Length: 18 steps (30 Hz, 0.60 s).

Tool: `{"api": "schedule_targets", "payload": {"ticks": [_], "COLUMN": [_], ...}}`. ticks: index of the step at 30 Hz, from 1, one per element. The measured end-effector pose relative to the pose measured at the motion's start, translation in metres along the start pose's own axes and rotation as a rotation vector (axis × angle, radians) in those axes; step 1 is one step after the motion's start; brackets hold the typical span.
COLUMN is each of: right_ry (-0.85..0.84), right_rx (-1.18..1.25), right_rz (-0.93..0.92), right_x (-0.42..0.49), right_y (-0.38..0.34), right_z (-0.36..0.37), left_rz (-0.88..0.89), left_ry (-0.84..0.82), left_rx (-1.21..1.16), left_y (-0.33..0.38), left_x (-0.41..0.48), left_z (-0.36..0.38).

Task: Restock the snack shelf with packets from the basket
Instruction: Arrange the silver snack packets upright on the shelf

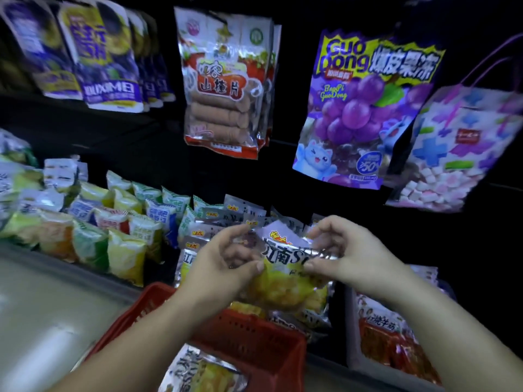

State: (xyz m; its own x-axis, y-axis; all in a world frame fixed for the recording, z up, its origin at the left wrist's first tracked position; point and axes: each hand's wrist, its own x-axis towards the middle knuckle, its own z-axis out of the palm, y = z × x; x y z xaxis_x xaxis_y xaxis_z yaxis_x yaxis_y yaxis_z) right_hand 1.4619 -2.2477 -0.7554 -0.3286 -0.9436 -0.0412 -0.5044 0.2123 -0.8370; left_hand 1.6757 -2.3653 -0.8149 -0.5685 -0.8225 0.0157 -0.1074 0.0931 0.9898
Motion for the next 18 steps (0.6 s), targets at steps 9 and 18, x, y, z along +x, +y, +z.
{"api": "schedule_targets", "payload": {"ticks": [9, 18], "right_ry": [-0.191, -0.22], "right_rx": [0.155, 0.427], "right_rz": [0.107, 0.368], "right_x": [-0.009, 0.006], "right_y": [0.008, 0.023], "right_z": [0.051, 0.07], "left_rz": [-0.041, -0.085], "left_ry": [-0.044, -0.032], "left_rx": [-0.026, -0.042], "left_y": [-0.015, -0.021], "left_x": [-0.047, -0.04], "left_z": [-0.011, -0.018]}}
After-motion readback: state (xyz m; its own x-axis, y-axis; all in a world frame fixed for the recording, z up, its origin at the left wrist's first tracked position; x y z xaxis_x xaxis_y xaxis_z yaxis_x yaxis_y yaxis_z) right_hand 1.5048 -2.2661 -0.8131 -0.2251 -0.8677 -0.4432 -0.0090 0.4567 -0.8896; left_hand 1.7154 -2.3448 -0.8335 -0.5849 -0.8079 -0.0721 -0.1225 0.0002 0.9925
